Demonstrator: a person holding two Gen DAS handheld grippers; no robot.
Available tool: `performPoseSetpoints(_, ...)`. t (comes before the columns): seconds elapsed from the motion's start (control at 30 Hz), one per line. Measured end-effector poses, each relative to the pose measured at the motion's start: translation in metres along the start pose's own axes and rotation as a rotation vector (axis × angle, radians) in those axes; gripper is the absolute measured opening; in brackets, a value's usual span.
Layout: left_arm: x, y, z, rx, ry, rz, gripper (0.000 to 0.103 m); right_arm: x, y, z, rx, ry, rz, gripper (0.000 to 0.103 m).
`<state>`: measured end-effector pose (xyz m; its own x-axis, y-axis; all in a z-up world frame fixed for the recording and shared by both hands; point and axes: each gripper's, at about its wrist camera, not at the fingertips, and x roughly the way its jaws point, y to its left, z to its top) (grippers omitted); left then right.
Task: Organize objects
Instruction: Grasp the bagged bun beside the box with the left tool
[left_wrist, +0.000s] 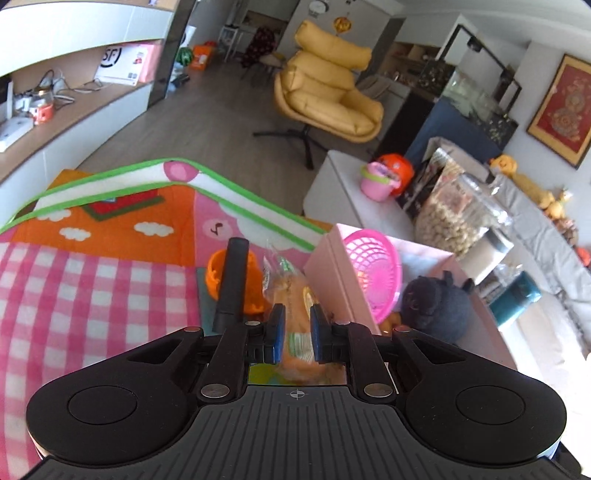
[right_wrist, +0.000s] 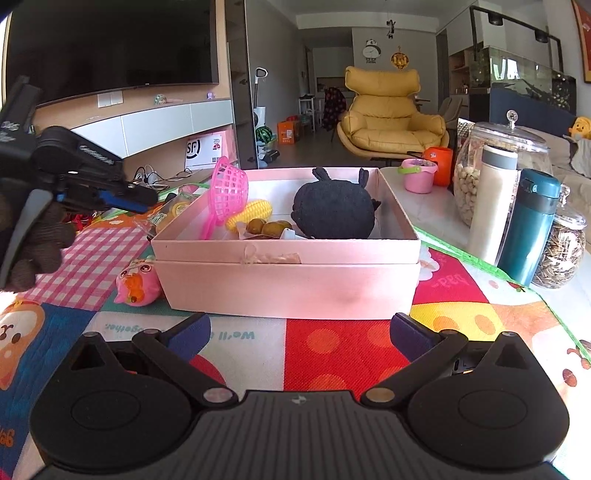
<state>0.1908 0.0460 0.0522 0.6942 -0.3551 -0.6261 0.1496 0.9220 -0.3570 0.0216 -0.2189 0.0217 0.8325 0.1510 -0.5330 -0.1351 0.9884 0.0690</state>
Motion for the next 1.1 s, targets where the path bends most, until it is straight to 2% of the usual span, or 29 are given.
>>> performPoseSetpoints(0.07,0.014,-0.006,0.000,0.029,0.005,0.009,0.018,0.001,0.000,0.000,0.000,0.005,-0.002,0.103)
performPoseSetpoints(0.13,0.021,-0.014,-0.001,0.075,-0.020,0.027,0.034,0.002,0.000,0.000,0.001,0.009,0.001,0.103)
performPoseSetpoints(0.2,0.027,-0.021,-0.002,0.129,-0.017,0.047,0.044,0.003,0.000,-0.001,0.000,0.020,0.004,0.103)
performPoseSetpoints(0.27,0.027,-0.022,-0.004,0.140,-0.016,0.079,0.043,0.006,0.000,0.000,-0.003,0.039,0.006,0.103)
performPoseSetpoints(0.33,0.023,-0.014,-0.009,0.076,0.002,0.105,0.046,0.008,0.001,0.000,-0.003,0.048,-0.002,0.103)
performPoseSetpoints(0.4,0.016,-0.003,-0.016,0.013,-0.004,0.083,0.046,0.007,0.001,-0.001,-0.002,0.043,-0.003,0.103)
performPoseSetpoints(0.5,0.014,0.006,-0.019,0.008,0.014,0.022,0.047,0.007,0.003,-0.001,-0.011,0.044,-0.003,0.103)
performPoseSetpoints(0.57,0.018,0.005,-0.017,0.019,0.028,-0.006,0.052,0.009,0.004,0.000,-0.020,0.055,0.000,0.103)
performPoseSetpoints(0.6,0.021,0.004,-0.015,0.020,0.030,-0.015,0.058,0.010,0.004,0.001,-0.023,0.062,0.000,0.103)
performPoseSetpoints(0.67,0.030,0.002,-0.013,0.025,0.027,-0.014,0.065,0.011,0.005,0.000,-0.024,0.071,-0.001,0.103)
performPoseSetpoints(0.83,0.038,-0.003,-0.021,0.050,-0.002,0.027,0.065,0.013,0.005,0.000,-0.027,0.093,0.003,0.103)
performPoseSetpoints(0.9,0.032,-0.001,-0.023,0.054,0.006,0.015,0.057,0.019,0.006,0.001,-0.033,0.130,0.003,0.103)
performPoseSetpoints(0.97,0.019,0.002,-0.028,0.056,0.018,-0.012,0.054,0.029,0.007,0.002,-0.047,0.197,-0.005,0.103)
performPoseSetpoints(1.1,-0.021,0.009,-0.048,0.076,0.006,-0.046,0.052,0.031,0.008,0.001,-0.053,0.209,-0.005,0.103)
